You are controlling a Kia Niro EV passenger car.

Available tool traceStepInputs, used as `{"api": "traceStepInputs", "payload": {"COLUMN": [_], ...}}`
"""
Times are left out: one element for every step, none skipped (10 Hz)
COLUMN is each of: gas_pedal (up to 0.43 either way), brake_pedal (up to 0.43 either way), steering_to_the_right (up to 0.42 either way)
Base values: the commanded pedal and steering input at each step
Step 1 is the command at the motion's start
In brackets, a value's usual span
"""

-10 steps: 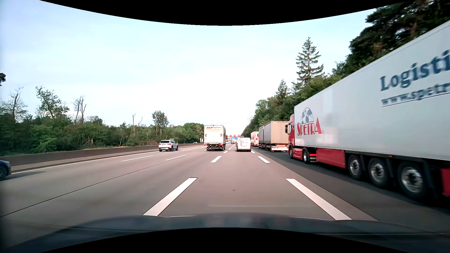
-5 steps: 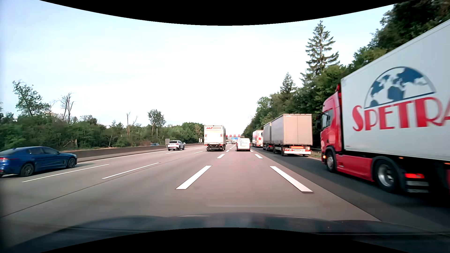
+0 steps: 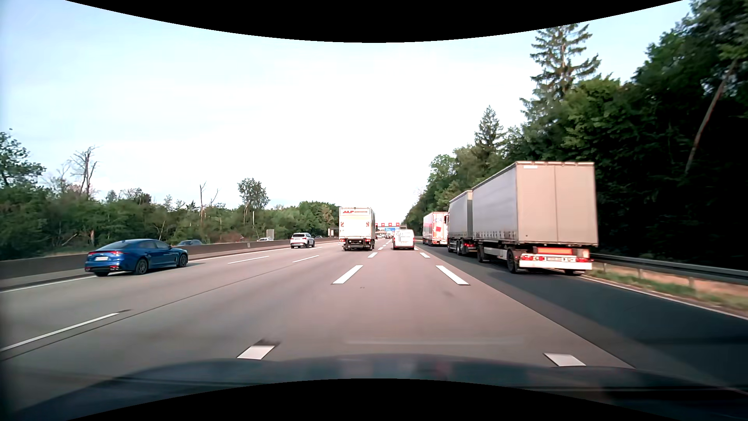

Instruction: Follow the waypoints while adhering to traffic rules and regulations

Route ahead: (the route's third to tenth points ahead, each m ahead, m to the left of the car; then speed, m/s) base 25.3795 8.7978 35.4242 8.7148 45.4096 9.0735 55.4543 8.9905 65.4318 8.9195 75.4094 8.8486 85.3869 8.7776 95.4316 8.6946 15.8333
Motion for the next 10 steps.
{"api": "traceStepInputs", "payload": {"gas_pedal": [0.169, 0.169, 0.169, 0.169, 0.169, 0.169, 0.169, 0.169, 0.169, 0.169], "brake_pedal": [0.0, 0.0, 0.0, 0.0, 0.0, 0.0, 0.0, 0.0, 0.0, 0.0], "steering_to_the_right": [-0.004, -0.004, -0.004, -0.004, -0.004, -0.004, -0.004, -0.004, -0.004, -0.004]}}
